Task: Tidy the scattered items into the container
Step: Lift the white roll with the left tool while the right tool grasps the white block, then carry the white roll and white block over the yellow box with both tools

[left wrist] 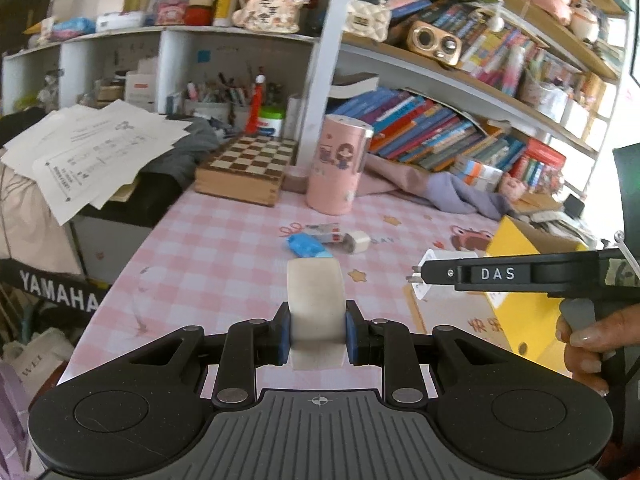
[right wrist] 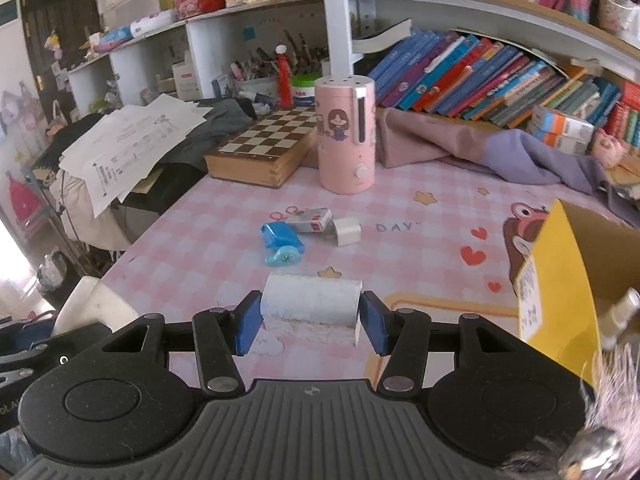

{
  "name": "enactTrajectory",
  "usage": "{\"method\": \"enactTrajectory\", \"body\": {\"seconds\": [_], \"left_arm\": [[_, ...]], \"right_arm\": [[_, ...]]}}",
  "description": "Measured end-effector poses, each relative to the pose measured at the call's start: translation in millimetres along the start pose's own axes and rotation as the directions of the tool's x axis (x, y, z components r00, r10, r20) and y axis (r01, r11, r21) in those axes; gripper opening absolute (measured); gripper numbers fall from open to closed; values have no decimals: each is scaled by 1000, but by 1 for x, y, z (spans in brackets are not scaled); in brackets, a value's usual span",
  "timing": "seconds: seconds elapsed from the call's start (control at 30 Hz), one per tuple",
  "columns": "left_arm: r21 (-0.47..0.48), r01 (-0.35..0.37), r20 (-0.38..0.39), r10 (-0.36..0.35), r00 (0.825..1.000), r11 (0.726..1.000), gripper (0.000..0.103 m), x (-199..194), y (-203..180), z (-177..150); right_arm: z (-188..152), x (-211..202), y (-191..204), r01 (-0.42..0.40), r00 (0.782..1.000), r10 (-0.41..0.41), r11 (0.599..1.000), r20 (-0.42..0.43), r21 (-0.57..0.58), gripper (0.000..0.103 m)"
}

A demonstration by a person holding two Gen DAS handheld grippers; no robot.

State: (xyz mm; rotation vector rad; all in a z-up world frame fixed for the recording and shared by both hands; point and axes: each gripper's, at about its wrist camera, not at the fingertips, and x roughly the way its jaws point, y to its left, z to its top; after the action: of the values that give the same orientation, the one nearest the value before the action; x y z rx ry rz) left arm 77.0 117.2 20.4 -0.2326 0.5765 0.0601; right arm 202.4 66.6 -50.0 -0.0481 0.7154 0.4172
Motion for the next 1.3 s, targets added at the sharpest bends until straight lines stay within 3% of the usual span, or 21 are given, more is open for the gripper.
{"method": "enactTrajectory", "body": {"seconds": [0.6,1.3], "left_arm": [[0,35,35,-35,999,999,24,-47,-4,-21],[83,89,-35,-86,996,993,24,-78,-33,-52]], "right_arm": [[-33,-53,15,18,1000,-19,1000,25,13,50],[-94,-99,-1,47,999,-46,988,-12,147,50]]}}
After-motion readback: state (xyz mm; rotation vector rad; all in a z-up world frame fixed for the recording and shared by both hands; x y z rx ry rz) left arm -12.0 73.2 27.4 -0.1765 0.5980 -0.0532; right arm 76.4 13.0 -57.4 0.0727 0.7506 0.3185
